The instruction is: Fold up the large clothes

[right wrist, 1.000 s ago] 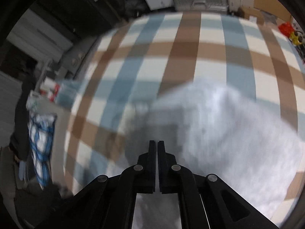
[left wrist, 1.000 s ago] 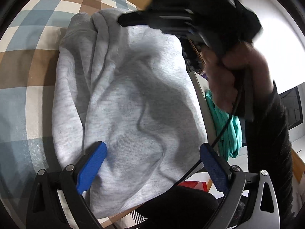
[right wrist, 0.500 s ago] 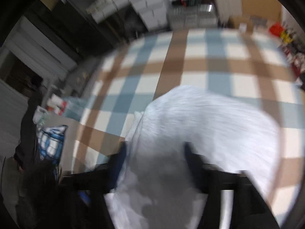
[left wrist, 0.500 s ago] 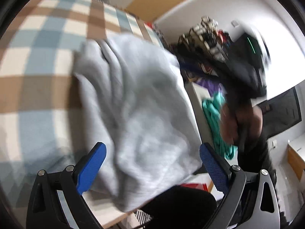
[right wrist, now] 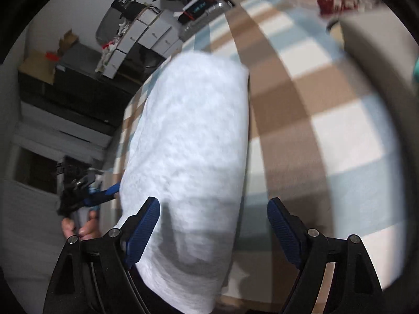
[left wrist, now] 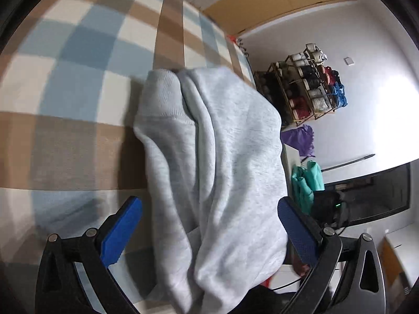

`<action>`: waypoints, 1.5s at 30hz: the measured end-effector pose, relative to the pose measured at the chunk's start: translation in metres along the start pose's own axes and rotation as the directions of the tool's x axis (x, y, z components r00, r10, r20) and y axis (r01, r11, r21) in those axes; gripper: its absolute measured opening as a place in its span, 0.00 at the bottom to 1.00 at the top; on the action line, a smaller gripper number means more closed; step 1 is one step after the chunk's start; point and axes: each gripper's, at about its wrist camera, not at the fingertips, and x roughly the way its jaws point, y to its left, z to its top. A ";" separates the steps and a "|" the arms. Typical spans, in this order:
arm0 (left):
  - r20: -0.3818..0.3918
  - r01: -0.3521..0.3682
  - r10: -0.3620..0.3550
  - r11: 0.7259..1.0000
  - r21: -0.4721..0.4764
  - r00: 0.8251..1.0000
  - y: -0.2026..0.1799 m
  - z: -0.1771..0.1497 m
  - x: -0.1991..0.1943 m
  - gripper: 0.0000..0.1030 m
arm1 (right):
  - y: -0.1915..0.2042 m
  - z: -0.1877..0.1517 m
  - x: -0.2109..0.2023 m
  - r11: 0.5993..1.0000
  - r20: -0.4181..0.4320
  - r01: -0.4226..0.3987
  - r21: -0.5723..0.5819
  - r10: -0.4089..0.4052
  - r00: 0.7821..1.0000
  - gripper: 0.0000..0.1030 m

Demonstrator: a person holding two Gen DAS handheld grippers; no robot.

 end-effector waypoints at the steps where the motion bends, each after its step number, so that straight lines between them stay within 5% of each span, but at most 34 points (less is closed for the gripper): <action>1: -0.005 0.021 -0.021 1.000 -0.016 1.000 0.001 -0.001 -0.001 0.97 | -0.002 0.000 0.006 0.999 -0.009 -0.031 0.008 0.031 0.999 0.82; 9: -0.072 0.009 -0.018 0.993 -0.118 0.997 0.013 -0.002 0.010 0.96 | -0.002 0.012 0.025 0.992 -0.057 -0.128 -0.001 0.128 0.990 0.90; 12: -0.091 0.057 -0.070 0.988 -0.146 0.993 0.011 -0.005 0.008 0.97 | -0.003 0.012 0.030 0.989 -0.085 -0.148 -0.022 0.145 0.986 0.92; 19: -0.158 -0.088 0.101 0.992 0.088 0.982 -0.028 -0.019 0.018 0.96 | 0.002 0.018 0.046 0.979 -0.119 -0.195 -0.052 0.188 0.975 0.90; 24: -0.166 -0.110 0.129 0.987 0.119 0.978 -0.033 -0.030 0.007 0.63 | 0.006 0.010 0.042 0.976 -0.131 -0.197 -0.091 0.184 0.974 0.83; 29: -0.218 -0.121 0.164 0.973 0.197 0.962 -0.033 -0.054 0.006 0.61 | 0.008 -0.015 0.038 0.958 -0.210 -0.249 -0.140 0.217 0.953 0.84; 34: -0.211 -0.113 0.153 0.975 0.189 0.965 -0.026 -0.049 -0.002 0.54 | 0.013 -0.012 0.051 0.967 -0.163 -0.229 -0.108 0.210 0.964 0.86; 39: -0.179 -0.101 0.134 0.978 0.185 0.975 -0.035 -0.046 -0.006 0.38 | 0.032 -0.022 0.031 0.965 -0.021 -0.204 -0.163 0.204 0.979 0.69; 45: -0.193 -0.082 0.125 0.973 0.216 0.973 -0.033 -0.068 -0.024 0.37 | 0.059 -0.044 0.012 0.961 0.018 -0.203 -0.190 0.210 0.977 0.66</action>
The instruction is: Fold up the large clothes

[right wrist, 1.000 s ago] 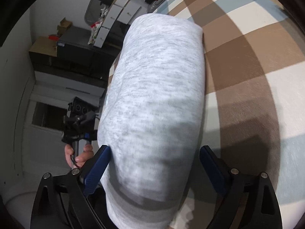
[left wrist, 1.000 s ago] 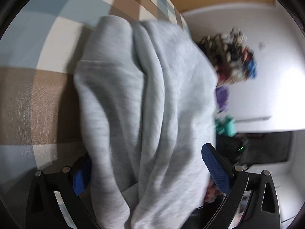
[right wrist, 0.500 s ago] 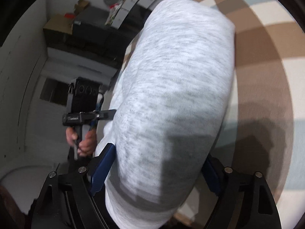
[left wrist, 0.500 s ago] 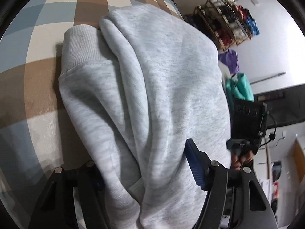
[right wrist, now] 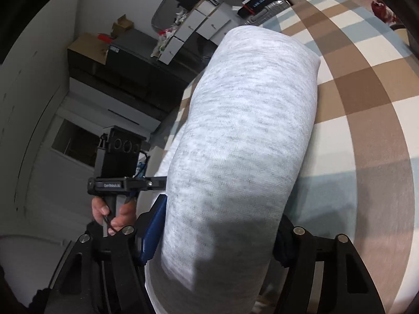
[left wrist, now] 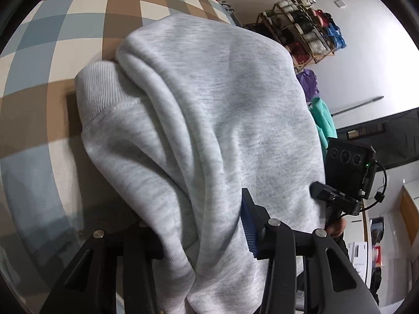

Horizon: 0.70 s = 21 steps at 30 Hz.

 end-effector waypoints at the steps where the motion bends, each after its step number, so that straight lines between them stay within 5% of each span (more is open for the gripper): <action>1: -0.002 0.003 -0.003 1.000 -0.001 1.000 -0.001 -0.003 -0.002 0.37 | 0.007 -0.003 -0.003 1.000 0.013 -0.003 -0.011 0.003 1.000 0.66; 12: 0.094 0.009 -0.010 1.000 0.015 0.996 -0.010 -0.036 -0.076 0.37 | 0.077 0.000 -0.001 0.995 0.070 -0.079 -0.067 0.084 0.994 0.66; 21: 0.229 -0.118 0.112 0.993 0.012 0.967 -0.011 -0.064 -0.215 0.37 | 0.219 0.037 0.045 0.955 0.053 -0.183 -0.232 0.200 0.978 0.66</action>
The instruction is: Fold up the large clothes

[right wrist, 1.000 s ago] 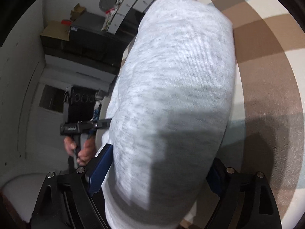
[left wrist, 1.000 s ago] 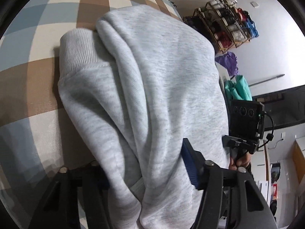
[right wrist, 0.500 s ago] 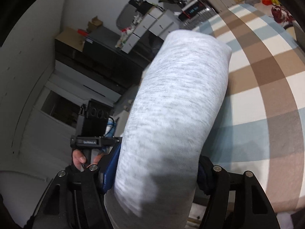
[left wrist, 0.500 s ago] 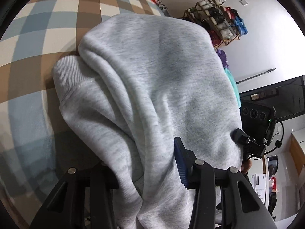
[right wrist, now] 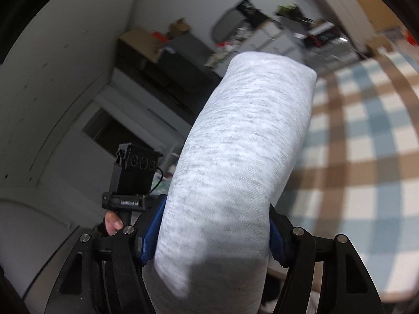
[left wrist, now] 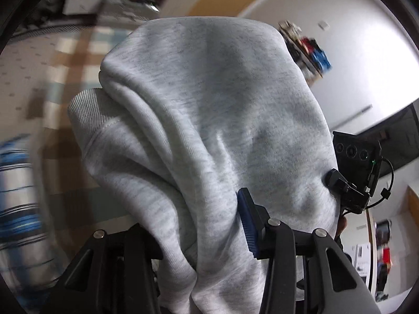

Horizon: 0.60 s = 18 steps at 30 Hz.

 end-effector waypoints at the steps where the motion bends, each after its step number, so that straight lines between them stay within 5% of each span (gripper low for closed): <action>1: 0.028 -0.031 0.031 1.000 -0.003 0.999 0.006 0.000 -0.025 0.37 | 0.011 0.006 0.013 1.000 -0.006 -0.019 -0.014 0.019 1.000 0.66; 7: 0.120 -0.168 0.177 0.982 -0.087 0.977 0.054 -0.003 -0.133 0.37 | 0.067 0.029 0.121 0.982 -0.053 -0.183 -0.047 0.181 0.982 0.66; 12: 0.163 -0.279 0.309 0.942 -0.185 0.937 0.138 -0.024 -0.182 0.37 | 0.059 -0.006 0.227 0.951 -0.052 -0.307 0.038 0.309 0.950 0.68; 16: 0.092 -0.340 0.384 0.888 -0.310 0.919 0.238 -0.052 -0.150 0.37 | 0.024 -0.077 0.331 0.980 -0.261 -0.143 0.139 0.176 0.949 0.69; 18: 0.033 -0.374 0.418 0.841 -0.391 0.908 0.276 -0.067 -0.116 0.36 | 0.029 -0.107 0.346 0.999 -0.276 0.004 -0.042 -0.015 0.961 0.70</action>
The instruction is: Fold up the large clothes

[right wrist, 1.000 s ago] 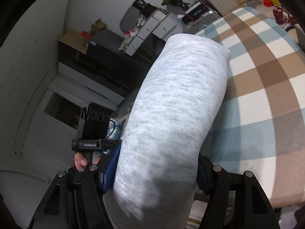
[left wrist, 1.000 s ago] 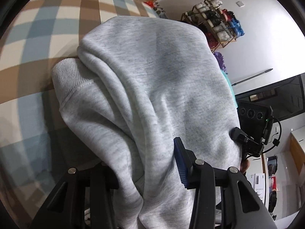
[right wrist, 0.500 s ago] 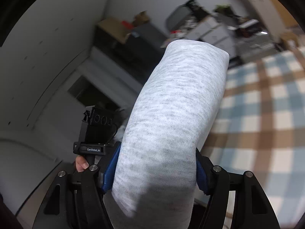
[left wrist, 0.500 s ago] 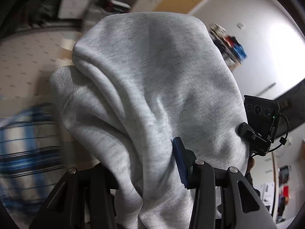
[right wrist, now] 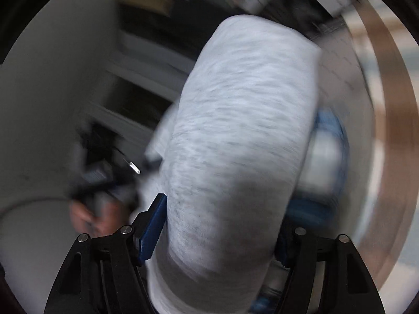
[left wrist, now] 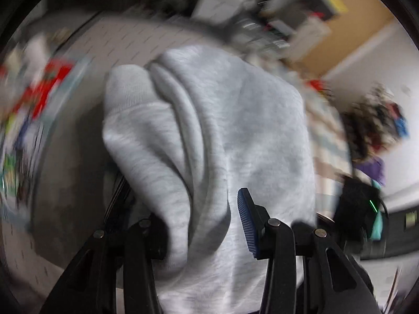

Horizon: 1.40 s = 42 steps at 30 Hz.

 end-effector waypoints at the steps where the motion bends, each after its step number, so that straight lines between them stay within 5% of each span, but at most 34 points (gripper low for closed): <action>1: 0.006 0.023 -0.023 1.000 -0.011 1.000 0.008 -0.003 0.012 0.37 | 0.003 -0.005 -0.007 0.999 0.055 0.002 -0.048 0.001 0.998 0.70; 4: 0.070 0.076 -0.075 0.997 -0.004 0.995 0.014 -0.003 0.012 0.42 | -0.004 0.001 -0.018 1.000 -0.016 -0.018 -0.002 0.017 1.000 0.71; 8: 0.063 0.067 -0.065 0.997 -0.043 0.996 0.035 -0.006 0.004 0.46 | 0.011 0.000 -0.044 0.983 -0.059 0.097 -0.158 -0.107 0.992 0.71; 12: 0.099 -0.074 0.081 0.995 -0.073 0.992 0.023 -0.019 -0.025 0.46 | 0.050 -0.013 -0.078 0.835 0.084 0.335 -0.435 -0.334 0.939 0.75; 13: 0.122 -0.145 0.155 0.986 -0.084 0.980 0.023 -0.024 -0.035 0.46 | 0.055 -0.015 -0.080 0.818 0.091 0.333 -0.469 -0.331 0.939 0.75; 15: 0.166 -0.177 0.189 0.981 -0.086 0.968 0.005 -0.031 -0.053 0.46 | 0.068 -0.020 -0.085 0.802 0.098 0.310 -0.511 -0.304 0.948 0.75; 19: 0.268 -0.070 0.067 0.998 -0.001 0.961 -0.034 -0.061 -0.079 0.46 | 0.086 -0.027 -0.067 0.807 0.050 0.246 -0.537 -0.261 0.964 0.75; 22: 0.236 -0.009 -0.022 0.991 0.130 0.972 -0.065 -0.075 -0.059 0.46 | 0.086 -0.037 -0.027 0.775 -0.021 0.295 -0.559 -0.369 0.929 0.66; 24: 0.223 -0.044 0.003 0.983 0.179 0.975 -0.074 -0.078 -0.034 0.46 | 0.084 -0.045 -0.024 0.760 0.025 0.321 -0.565 -0.373 0.928 0.66; 28: 0.163 -0.091 0.076 0.992 0.084 0.984 -0.049 -0.077 0.032 0.46 | 0.076 -0.046 -0.029 0.805 -0.010 0.301 -0.512 -0.355 0.935 0.66; 33: 0.205 -0.004 0.005 1.000 -0.004 0.979 -0.024 -0.070 0.034 0.45 | 0.083 -0.056 -0.056 0.817 -0.011 0.288 -0.500 -0.338 0.941 0.65; 36: 0.229 -0.062 0.061 0.998 -0.002 0.971 -0.027 -0.076 0.021 0.46 | 0.083 -0.064 -0.083 0.823 0.036 0.301 -0.482 -0.325 0.945 0.66; 39: 0.296 -0.165 0.161 0.986 -0.012 0.942 -0.048 -0.091 0.003 0.46 | 0.086 -0.072 -0.113 0.830 0.111 0.299 -0.470 -0.280 0.953 0.66; 42: 0.386 -0.202 0.189 0.979 -0.008 0.903 -0.070 -0.115 -0.013 0.46 | 0.099 -0.083 -0.153 0.832 0.247 0.325 -0.450 -0.234 0.940 0.81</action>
